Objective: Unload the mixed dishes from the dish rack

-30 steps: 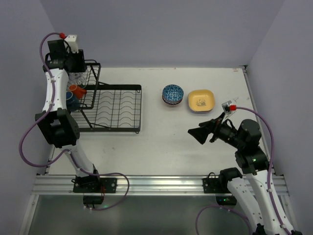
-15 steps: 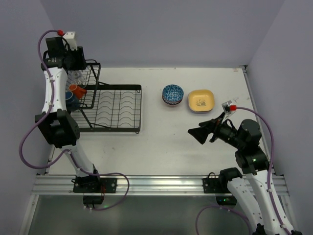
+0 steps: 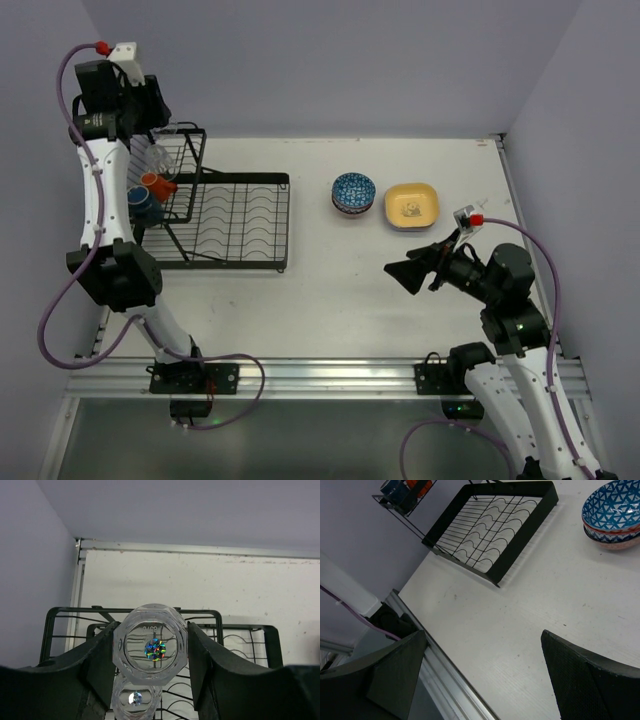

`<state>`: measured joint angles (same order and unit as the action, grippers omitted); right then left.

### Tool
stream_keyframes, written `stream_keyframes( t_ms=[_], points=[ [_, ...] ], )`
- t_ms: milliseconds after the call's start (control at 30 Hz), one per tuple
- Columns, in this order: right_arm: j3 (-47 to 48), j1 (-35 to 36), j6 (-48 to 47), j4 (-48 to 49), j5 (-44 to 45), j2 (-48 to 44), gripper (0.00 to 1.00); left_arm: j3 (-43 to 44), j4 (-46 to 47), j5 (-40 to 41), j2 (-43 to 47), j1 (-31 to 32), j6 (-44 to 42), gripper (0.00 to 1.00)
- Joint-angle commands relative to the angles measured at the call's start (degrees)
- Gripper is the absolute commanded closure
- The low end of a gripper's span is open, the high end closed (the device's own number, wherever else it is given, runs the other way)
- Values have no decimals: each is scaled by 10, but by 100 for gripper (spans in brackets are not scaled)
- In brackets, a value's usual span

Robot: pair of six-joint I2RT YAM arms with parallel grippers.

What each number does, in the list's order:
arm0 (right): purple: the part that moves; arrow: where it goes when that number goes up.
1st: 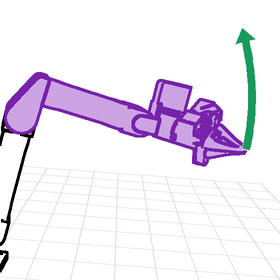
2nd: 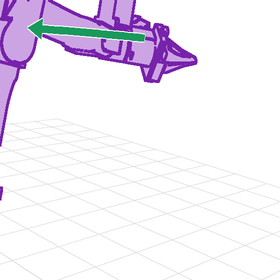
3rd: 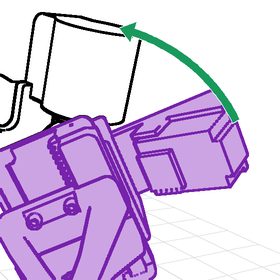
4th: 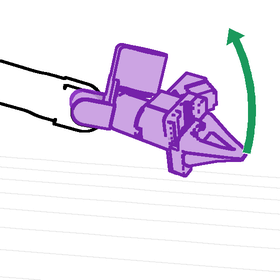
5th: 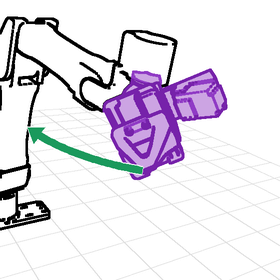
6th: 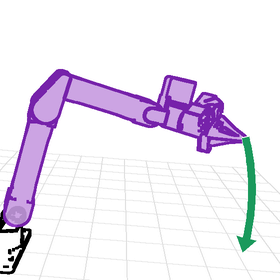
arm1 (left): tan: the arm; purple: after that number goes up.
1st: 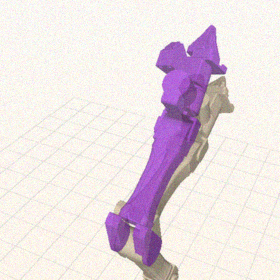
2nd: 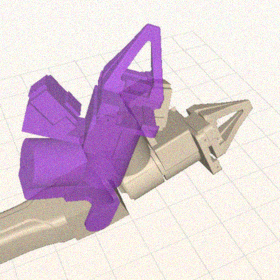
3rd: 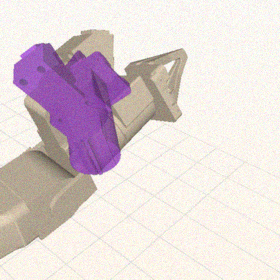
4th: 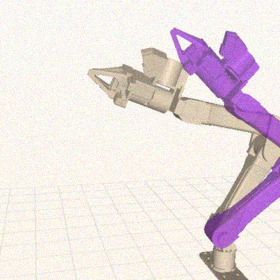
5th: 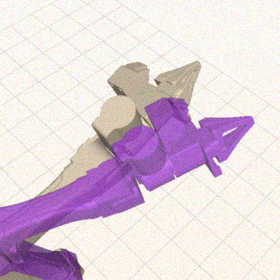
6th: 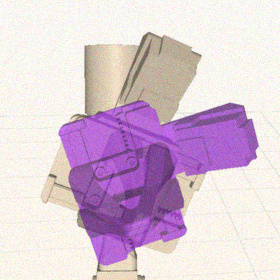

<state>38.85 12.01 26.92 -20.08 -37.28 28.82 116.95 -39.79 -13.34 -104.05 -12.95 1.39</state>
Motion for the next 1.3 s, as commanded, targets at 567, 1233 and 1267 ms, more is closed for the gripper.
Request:
stream_keyframes(
  t_ms=[567, 1233, 1267],
  points=[
    [-179, 26, 594, 990, -163, 164, 2, -320, 430, -175, 355, 240, 424, 100],
    [-28, 232, 223, 607, 17, 241, 38, -851, 762, 241, 561, 620, 730, 100],
    [-28, 237, 213, 594, 25, 240, 39, -862, 765, 249, 564, 623, 739, 100]
  ],
)
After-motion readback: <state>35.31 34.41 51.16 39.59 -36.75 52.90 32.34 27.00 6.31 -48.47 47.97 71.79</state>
